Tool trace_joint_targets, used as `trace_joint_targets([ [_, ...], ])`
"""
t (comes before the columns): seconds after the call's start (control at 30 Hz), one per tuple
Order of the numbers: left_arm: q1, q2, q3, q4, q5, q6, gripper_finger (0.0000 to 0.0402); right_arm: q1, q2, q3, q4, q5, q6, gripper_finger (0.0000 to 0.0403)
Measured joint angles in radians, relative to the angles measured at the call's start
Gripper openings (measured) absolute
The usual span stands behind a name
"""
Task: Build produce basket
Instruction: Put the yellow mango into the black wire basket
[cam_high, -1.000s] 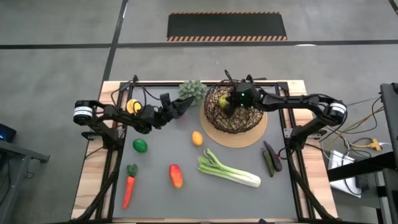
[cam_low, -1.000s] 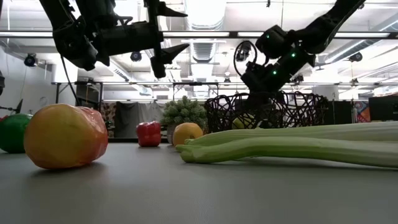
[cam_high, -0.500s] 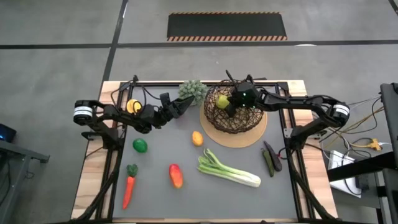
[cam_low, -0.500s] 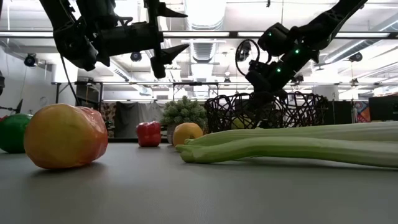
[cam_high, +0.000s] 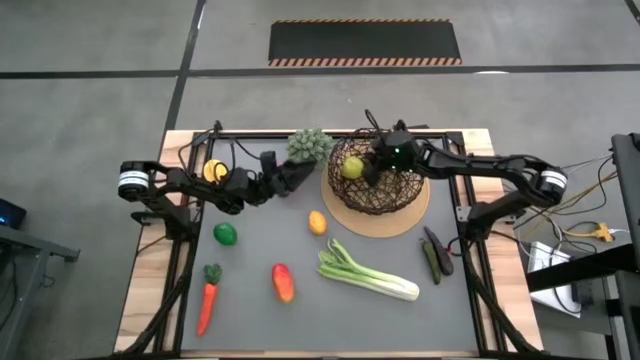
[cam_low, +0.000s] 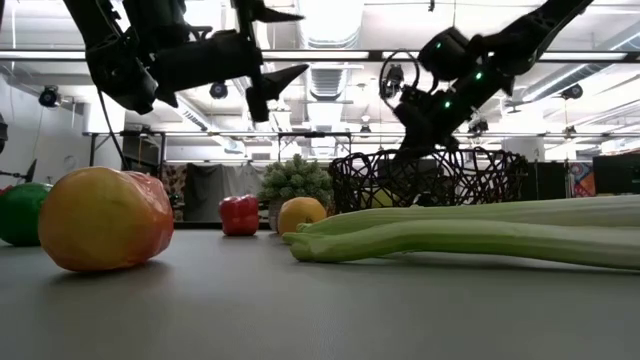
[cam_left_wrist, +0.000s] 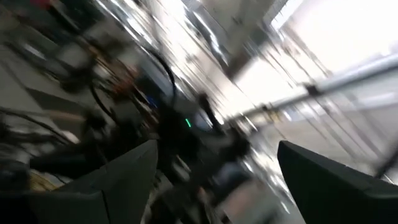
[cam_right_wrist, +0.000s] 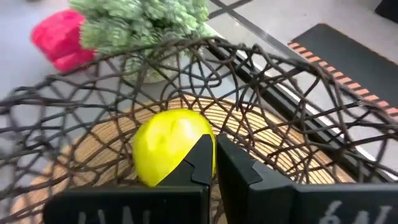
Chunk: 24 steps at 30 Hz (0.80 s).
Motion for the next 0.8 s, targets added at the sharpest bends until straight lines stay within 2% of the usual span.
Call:
trace_joint_targets([
  [0.2,-0.008,0.0,0.007,-0.001,0.337,0.007,0.0313,0.055,-0.138,0.0,-0.092,-0.001,-0.003,0.0009],
  [0.3,-0.024,-0.002,0.008,-0.054,0.423,0.033,0.0313,0.1,-0.209,0.0,-0.127,-0.002,-0.003,0.0009],
  [0.4,-0.033,-0.026,0.012,-0.245,0.43,0.079,0.0313,0.15,-0.274,0.0,-0.154,-0.001,0.0,0.0009],
  [0.5,-0.04,-0.073,0.038,-0.551,0.427,0.172,0.0313,0.202,-0.333,0.0,-0.175,0.0,0.0,0.0009],
  [0.6,-0.05,-0.135,0.091,-0.907,0.415,0.337,0.0313,0.249,-0.38,0.0,-0.19,0.0,0.0,0.0009],
  [0.7,-0.064,-0.184,0.174,-1.213,0.36,0.564,0.0313,0.287,-0.415,0.0,-0.197,0.0,-0.001,0.0009],
  [0.8,-0.089,-0.201,0.258,-1.424,0.282,0.797,0.0313,0.309,-0.436,0.0,-0.205,0.0,-0.001,0.0009],
])
